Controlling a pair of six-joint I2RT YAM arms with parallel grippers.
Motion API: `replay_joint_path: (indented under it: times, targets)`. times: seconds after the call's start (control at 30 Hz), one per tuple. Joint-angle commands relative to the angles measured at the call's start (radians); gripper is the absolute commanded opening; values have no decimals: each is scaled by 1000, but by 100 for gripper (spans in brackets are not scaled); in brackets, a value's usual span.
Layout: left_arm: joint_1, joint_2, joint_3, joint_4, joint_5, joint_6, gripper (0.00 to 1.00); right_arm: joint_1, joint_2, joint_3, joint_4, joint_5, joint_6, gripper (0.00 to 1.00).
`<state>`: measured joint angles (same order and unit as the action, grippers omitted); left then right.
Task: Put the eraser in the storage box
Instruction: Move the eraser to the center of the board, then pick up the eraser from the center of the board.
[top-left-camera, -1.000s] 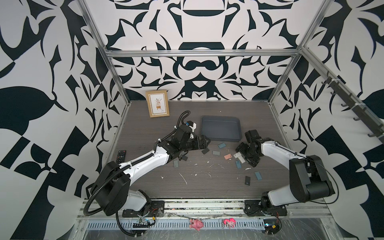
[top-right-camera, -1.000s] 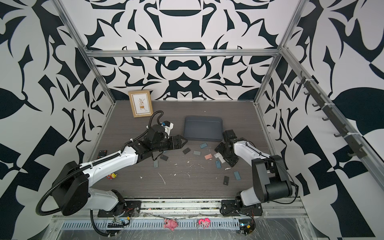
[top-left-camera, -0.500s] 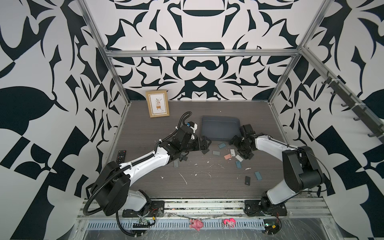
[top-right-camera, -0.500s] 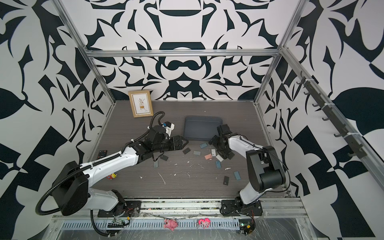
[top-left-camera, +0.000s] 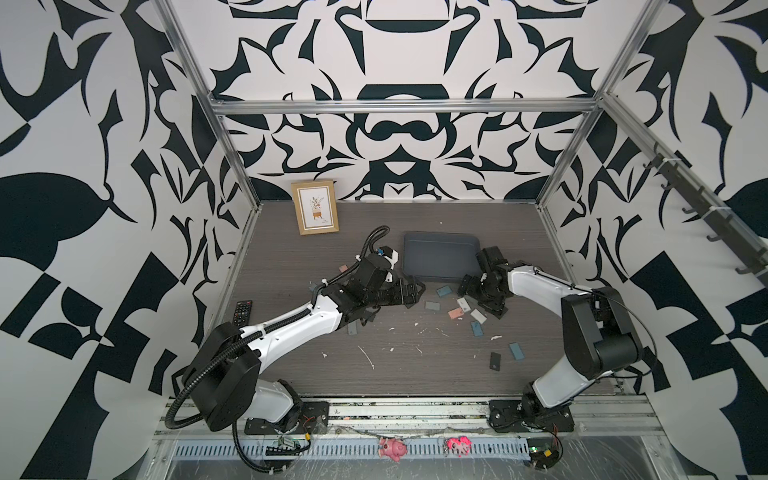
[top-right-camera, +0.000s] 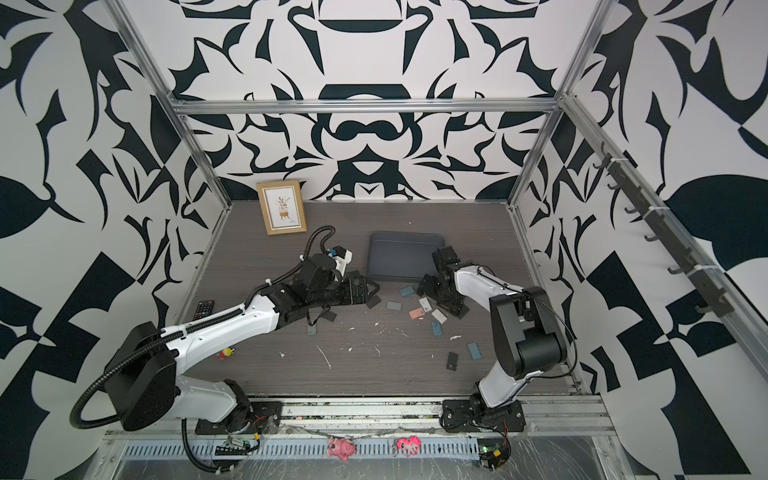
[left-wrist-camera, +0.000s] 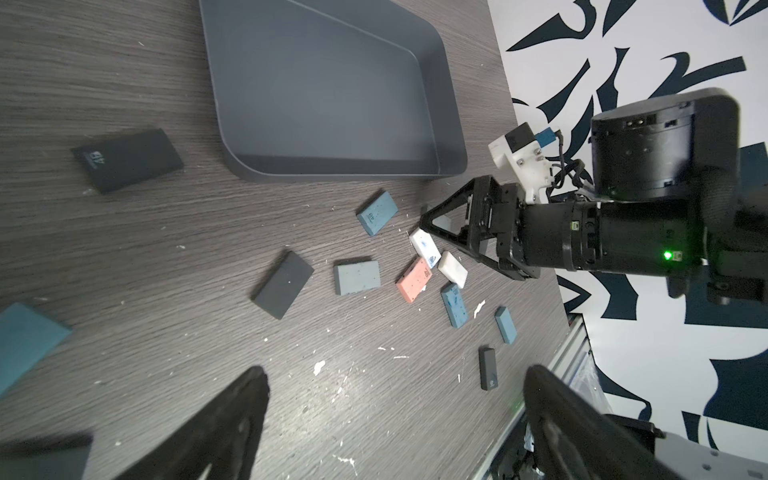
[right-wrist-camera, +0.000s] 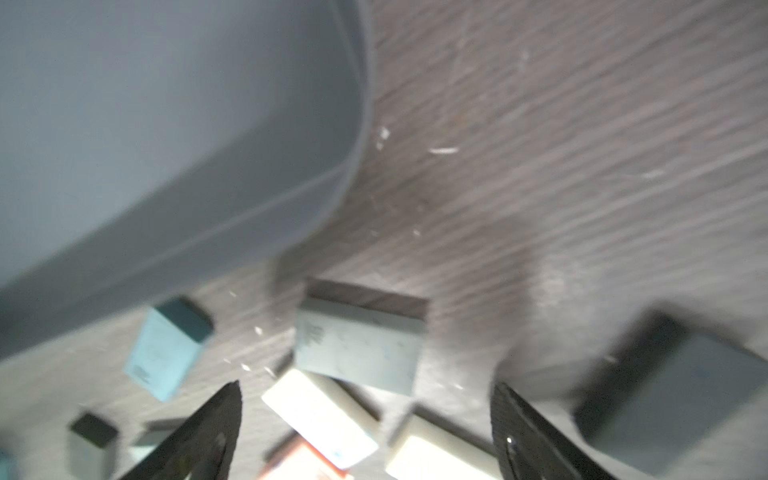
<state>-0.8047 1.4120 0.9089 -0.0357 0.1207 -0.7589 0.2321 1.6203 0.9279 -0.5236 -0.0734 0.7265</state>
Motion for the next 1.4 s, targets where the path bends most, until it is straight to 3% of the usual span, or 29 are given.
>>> replay_joint_path:
  times: [0.0, 0.43, 0.6, 1.37]
  targets:
    - [-17, 24, 52, -16, -11, 3, 99, -16, -48, -4, -64, 51, -108, 95]
    - [-50, 45, 87, -43, -34, 0, 99, -10, 61, 80, -118, 101, -240, 85]
    - [-54, 51, 94, -46, -36, -5, 99, -10, 63, 80, -138, 164, -236, 85]
    - [-76, 91, 130, -61, -46, 0, 99, -5, 16, 11, -124, 143, -255, 80]
